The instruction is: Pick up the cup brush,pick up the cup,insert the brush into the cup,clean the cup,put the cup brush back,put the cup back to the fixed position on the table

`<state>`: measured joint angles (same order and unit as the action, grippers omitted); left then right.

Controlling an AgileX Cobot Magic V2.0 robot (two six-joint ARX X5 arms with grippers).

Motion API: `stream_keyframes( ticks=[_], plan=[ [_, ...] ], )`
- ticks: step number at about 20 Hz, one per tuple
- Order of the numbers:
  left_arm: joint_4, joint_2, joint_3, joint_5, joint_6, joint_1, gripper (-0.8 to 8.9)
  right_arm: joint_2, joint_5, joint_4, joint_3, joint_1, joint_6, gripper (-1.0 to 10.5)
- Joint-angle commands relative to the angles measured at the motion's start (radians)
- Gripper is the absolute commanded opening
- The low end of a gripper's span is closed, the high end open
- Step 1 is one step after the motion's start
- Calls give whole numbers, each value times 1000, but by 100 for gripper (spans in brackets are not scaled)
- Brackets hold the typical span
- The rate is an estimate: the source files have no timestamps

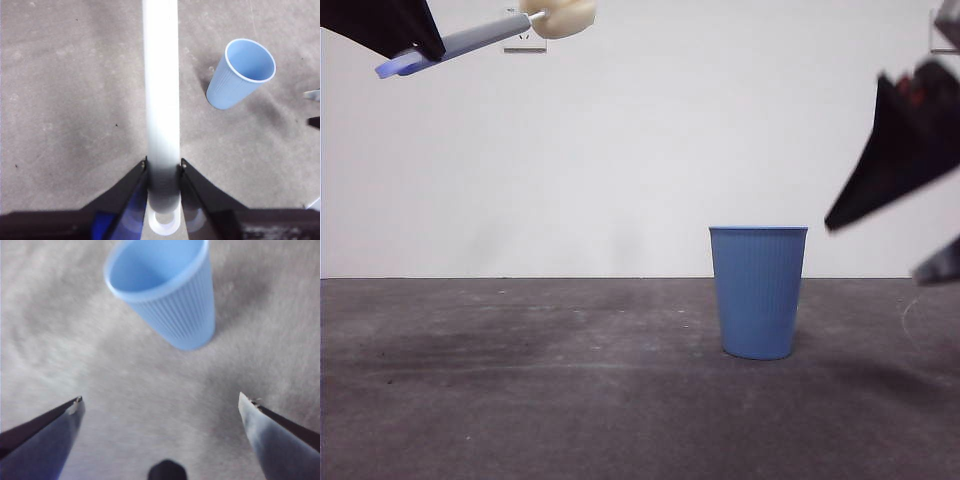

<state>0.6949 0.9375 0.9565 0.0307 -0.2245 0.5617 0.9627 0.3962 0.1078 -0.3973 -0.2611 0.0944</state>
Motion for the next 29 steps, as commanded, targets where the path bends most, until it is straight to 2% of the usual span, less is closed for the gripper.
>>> stream_keyframes(
  ticks=[1, 5, 8, 12, 19, 21, 29],
  plan=[
    [3, -2, 0, 3, 39, -1, -8, 24, -32, -156, 70, -18, 11, 597],
    [3, -2, 0, 5, 53, 0, -8, 148, -63, -378, 108, -53, -10, 597],
    [3, -2, 0, 3, 68, 0, -9, 316, -64, -566, 108, -77, -21, 597],
    [11, -2, 0, 4, 69, 0, -8, 517, -109, -800, 108, -94, -32, 597],
    [20, -2, 0, 3, 71, 0, -8, 720, -114, -1078, 106, -95, -58, 597],
    [20, -2, 0, 4, 71, 0, -8, 761, -113, -1142, 97, -95, -58, 597],
    [19, -2, 0, 3, 71, 0, -8, 820, -107, -1148, -13, -108, -69, 597]
  ],
)
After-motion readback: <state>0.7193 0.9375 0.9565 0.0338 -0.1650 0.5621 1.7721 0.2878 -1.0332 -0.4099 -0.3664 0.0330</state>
